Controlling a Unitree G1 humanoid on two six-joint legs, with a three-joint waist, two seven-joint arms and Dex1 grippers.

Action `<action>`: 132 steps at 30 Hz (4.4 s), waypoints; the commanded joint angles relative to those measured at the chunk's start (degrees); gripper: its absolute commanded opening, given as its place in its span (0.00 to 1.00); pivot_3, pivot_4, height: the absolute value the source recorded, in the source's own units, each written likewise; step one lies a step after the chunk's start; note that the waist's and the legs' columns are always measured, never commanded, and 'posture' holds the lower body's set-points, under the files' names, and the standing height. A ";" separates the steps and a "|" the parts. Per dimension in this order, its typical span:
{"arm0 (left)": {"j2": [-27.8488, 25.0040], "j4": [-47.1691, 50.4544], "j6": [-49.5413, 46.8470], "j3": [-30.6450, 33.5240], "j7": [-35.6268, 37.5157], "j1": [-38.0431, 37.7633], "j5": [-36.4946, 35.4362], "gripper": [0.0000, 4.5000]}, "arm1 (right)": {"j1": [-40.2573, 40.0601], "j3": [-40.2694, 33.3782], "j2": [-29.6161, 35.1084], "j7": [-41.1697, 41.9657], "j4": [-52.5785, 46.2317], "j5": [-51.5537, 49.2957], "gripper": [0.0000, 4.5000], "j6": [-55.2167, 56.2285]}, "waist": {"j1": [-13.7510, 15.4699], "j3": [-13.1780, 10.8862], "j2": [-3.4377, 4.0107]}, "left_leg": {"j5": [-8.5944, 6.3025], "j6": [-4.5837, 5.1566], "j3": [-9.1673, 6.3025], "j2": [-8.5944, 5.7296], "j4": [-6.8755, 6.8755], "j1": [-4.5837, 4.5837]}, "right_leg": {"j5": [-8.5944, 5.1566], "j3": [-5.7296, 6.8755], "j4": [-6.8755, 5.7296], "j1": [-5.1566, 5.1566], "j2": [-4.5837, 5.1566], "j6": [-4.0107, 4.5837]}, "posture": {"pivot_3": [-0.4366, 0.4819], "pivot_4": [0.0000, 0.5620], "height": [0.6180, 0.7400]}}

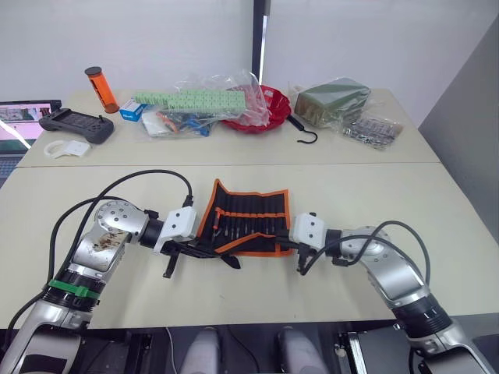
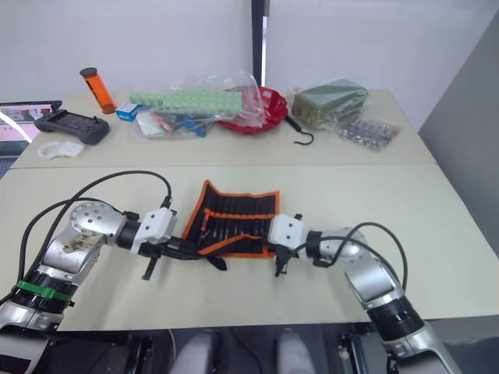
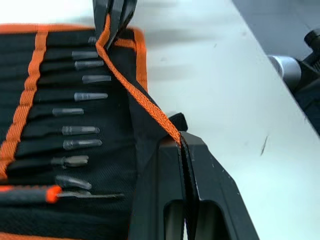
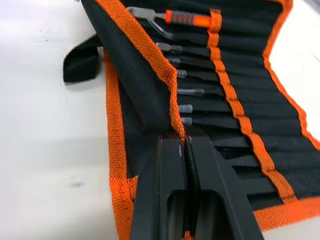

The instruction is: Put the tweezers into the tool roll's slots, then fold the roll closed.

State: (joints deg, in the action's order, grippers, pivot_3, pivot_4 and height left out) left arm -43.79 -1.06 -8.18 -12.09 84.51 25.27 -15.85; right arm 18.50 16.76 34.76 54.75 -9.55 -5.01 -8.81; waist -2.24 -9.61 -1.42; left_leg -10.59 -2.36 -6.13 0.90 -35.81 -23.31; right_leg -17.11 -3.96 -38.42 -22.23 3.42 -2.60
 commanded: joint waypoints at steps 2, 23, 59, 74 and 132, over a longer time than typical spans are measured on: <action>0.23 -1.49 0.86 -0.07 -1.99 1.77 2.14 0.00 | -3.59 -2.04 3.16 2.54 -5.98 -3.14 0.01 -3.67 | 0.07 0.00 0.00 | 0.00 0.01 0.00 0.00 0.00 0.02 | 0.00 0.00 0.00 0.01 0.00 0.00 | 0.48 0.27 1.00; 2.55 -14.40 4.03 -3.19 -11.22 7.50 12.88 0.00 | 7.10 0.34 -0.19 -0.30 8.37 1.55 0.01 -2.61 | 0.00 0.00 0.00 | 0.00 0.01 0.00 -0.02 -0.06 0.02 | 0.00 0.00 -0.05 0.00 0.00 0.00 | 0.48 0.27 1.00; 14.60 5.70 -11.05 10.53 -34.13 -7.57 -1.22 0.29 | 3.82 -3.89 -17.52 -15.26 1.91 -6.46 0.30 -14.22 | 0.22 -0.01 0.01 | -0.03 0.03 -0.06 -0.05 -0.07 0.08 | 0.01 -0.03 -0.36 -0.04 0.02 0.01 | 0.48 0.27 1.00; 21.86 -1.53 -8.94 6.25 -40.00 -4.52 3.16 0.00 | 3.53 -3.57 -23.44 -24.63 7.11 -1.40 0.01 -13.13 | -0.02 -0.01 0.01 | -0.03 0.03 -0.05 -0.06 -0.06 0.09 | 0.01 -0.03 -0.30 -0.04 0.03 0.01 | 0.48 0.27 1.00; -11.70 15.92 -21.83 31.50 -17.37 -20.24 -16.66 0.00 | -15.53 -30.87 -17.90 -35.08 -18.03 -53.45 0.98 -55.34 | -0.14 -0.06 0.13 | -0.03 0.03 0.06 0.07 0.53 0.08 | -0.03 -0.07 0.38 -0.05 0.01 0.06 | 0.48 0.27 1.00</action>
State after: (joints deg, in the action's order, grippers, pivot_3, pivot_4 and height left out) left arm -54.36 13.69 -30.99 17.10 67.04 5.30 -31.92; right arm 2.13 -12.48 17.46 21.50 -27.36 -55.54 -63.82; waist -2.38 -9.67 -1.29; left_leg -10.62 -2.33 -6.07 0.98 -35.25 -23.22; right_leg -17.14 -4.03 -38.04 -22.29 3.42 -2.54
